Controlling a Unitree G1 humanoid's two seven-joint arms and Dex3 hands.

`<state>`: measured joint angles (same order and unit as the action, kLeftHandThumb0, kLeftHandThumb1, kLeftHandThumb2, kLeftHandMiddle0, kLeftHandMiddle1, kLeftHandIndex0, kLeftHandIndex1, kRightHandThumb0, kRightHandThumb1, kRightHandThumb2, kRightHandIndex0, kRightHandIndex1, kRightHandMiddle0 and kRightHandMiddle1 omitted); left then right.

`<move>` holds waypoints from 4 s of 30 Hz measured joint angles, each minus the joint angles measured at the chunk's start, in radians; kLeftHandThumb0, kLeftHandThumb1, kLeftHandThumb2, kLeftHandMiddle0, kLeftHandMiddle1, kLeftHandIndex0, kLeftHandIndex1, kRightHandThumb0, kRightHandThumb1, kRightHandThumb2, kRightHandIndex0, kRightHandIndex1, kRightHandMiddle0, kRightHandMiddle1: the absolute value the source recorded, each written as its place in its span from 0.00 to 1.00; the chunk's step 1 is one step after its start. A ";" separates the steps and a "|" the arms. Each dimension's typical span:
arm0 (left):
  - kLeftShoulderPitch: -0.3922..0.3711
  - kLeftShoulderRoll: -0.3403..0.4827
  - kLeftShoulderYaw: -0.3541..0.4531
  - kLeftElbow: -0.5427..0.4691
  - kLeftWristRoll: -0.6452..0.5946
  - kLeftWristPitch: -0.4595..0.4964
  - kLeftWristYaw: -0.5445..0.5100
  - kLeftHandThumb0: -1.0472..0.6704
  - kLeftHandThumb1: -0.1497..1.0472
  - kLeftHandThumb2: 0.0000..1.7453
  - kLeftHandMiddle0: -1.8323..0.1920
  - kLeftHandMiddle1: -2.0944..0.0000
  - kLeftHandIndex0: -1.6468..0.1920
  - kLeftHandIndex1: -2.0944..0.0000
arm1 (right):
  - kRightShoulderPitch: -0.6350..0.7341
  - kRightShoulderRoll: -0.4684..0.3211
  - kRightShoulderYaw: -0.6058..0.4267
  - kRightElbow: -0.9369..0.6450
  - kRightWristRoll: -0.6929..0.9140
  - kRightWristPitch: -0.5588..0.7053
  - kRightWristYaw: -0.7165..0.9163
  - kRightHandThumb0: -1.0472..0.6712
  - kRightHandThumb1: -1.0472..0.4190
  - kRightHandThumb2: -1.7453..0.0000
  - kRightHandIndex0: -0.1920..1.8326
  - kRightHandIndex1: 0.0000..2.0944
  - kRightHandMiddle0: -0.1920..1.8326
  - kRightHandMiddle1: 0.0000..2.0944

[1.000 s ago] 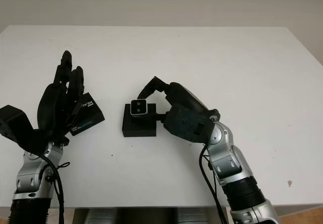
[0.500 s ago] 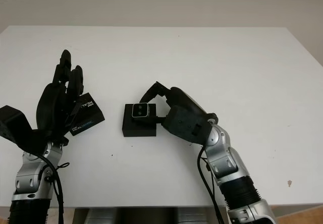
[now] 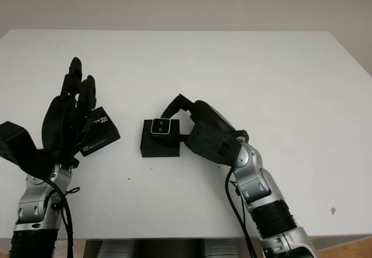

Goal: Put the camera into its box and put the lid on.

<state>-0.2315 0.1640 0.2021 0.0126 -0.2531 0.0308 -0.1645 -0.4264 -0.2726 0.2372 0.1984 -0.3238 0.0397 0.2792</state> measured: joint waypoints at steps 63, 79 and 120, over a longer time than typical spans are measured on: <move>-0.071 0.476 -0.083 0.052 0.520 0.011 -0.093 0.06 1.00 0.08 1.00 1.00 1.00 1.00 | 0.006 0.012 -0.170 -0.209 0.187 0.093 -0.046 0.09 0.00 0.67 0.00 0.00 0.00 0.00; -0.168 0.599 -0.245 0.237 0.663 -0.026 -0.255 0.00 0.98 0.04 1.00 1.00 1.00 1.00 | 0.008 0.016 -0.187 -0.210 0.185 0.083 -0.091 0.10 0.00 0.67 0.00 0.00 0.00 0.00; -0.246 0.526 -0.430 0.334 0.951 0.014 -0.032 0.22 0.87 0.03 0.85 0.05 0.70 0.90 | 0.101 0.059 -0.259 -0.308 0.228 0.160 -0.183 0.12 0.00 0.68 0.00 0.00 0.00 0.00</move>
<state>-0.4774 0.6901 -0.2277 0.3469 0.6983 0.0446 -0.1960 -0.3258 -0.2131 -0.0223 -0.1095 -0.0958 0.1998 0.0963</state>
